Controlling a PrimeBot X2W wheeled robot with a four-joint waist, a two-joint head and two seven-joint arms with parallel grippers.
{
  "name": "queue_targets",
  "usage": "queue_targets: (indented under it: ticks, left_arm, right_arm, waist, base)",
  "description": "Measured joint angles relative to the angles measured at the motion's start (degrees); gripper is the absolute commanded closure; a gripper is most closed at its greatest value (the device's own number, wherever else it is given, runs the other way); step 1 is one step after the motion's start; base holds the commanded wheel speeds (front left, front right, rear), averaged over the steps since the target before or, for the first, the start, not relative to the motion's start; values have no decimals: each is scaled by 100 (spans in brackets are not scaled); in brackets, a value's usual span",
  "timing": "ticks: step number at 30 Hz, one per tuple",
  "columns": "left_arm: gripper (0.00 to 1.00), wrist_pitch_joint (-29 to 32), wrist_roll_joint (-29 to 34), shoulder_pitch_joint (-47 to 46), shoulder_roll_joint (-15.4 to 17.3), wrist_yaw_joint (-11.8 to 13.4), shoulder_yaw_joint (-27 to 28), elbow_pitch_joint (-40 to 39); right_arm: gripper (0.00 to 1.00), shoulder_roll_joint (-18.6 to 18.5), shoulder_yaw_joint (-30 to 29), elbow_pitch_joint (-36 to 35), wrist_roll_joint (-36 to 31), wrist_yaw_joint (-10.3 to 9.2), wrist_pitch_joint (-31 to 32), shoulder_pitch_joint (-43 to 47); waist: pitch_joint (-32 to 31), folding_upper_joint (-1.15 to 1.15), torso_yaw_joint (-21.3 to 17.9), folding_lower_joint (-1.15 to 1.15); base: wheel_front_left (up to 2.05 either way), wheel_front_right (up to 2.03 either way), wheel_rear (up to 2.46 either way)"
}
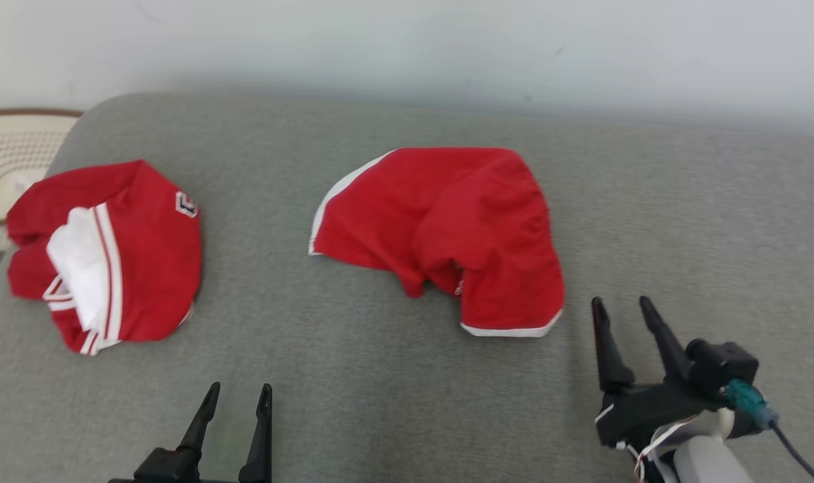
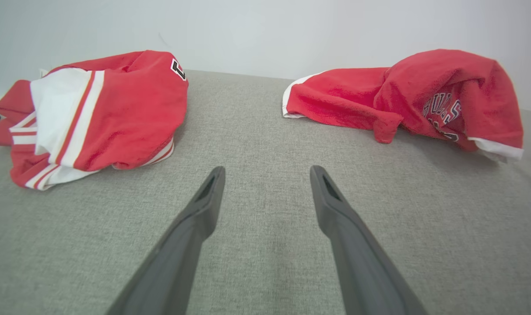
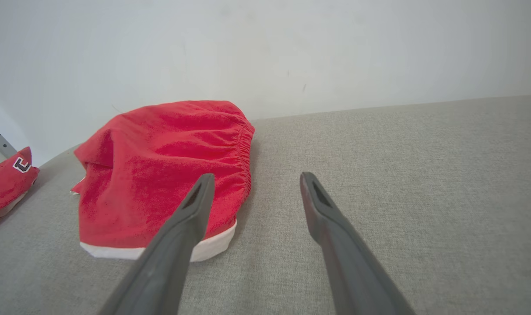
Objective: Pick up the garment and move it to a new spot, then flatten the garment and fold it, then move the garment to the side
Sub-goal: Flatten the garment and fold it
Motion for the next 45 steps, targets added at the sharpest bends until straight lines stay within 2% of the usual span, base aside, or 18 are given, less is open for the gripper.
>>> queue_targets:
  ticks: [8, 17, 19, 20, 21, 29, 36, 43, 44, 45]
  left_arm:
    - [0, 0, -59, -40, 0, -16, -89, -34]
    - [0, 0, -227, -168, 0, 74, -294, -90]
    - [0, 0, -238, -200, -2, 76, -330, -101]
    - [0, 0, -240, -226, -1, 75, -348, -107]
    - [0, 0, -240, -244, -1, 75, -357, -121]
    - [0, 0, -265, -257, -2, 48, -360, -163]
    - [0, 0, -310, -277, -3, 21, -425, -158]
    - [0, 0, -426, -300, -4, -25, -577, -114]
    - [0, 0, -445, -302, -3, -27, -608, -101]
    - [0, 0, -458, -303, -3, -29, -643, -83]
  right_arm:
    - [0, -164, -271, 598, 109, 0, 0, -562]
    - [0, -265, -208, 1671, 325, 0, -1, -1234]
    - [60, -275, -171, 1828, 350, -4, -5, -1362]
    - [98, -292, -172, 1847, 360, -4, -5, -1428]
    - [100, -302, -169, 1837, 366, -4, -7, -1473]
    - [100, -371, -319, 1317, 389, -2, -2, -1233]
    - [100, -578, -846, 814, 126, -2, -1, -806]
    - [100, -687, -1190, 836, -211, -2, -1, -461]
    - [53, -690, -1274, 907, -260, -2, 0, -441]
    - [0, -689, -1368, 934, -299, -2, 0, -421]
  waist:
    - [232, 0, 509, 0]
    - [629, 0, 1019, 0]
    - [709, 0, 1091, 0]
    - [744, 0, 1119, 0]
    - [775, 0, 1140, 0]
    - [814, 0, 961, 0]
    - [646, 0, 503, 0]
    - [421, 0, 34, 0]
    - [388, 0, -25, -1]
    - [354, 0, -78, 0]
  base:
    - [0, 0, 0]
    - [0, 0, 0]
    - [0, 0, 0]
    - [0, 0, 0]
    - [0, 0, 0]
    - [0, 0, 0]
    - [0, 0, 0]
    - [0, 0, 0]
    - [0, 0, 0]
    - [0, 0, 0]
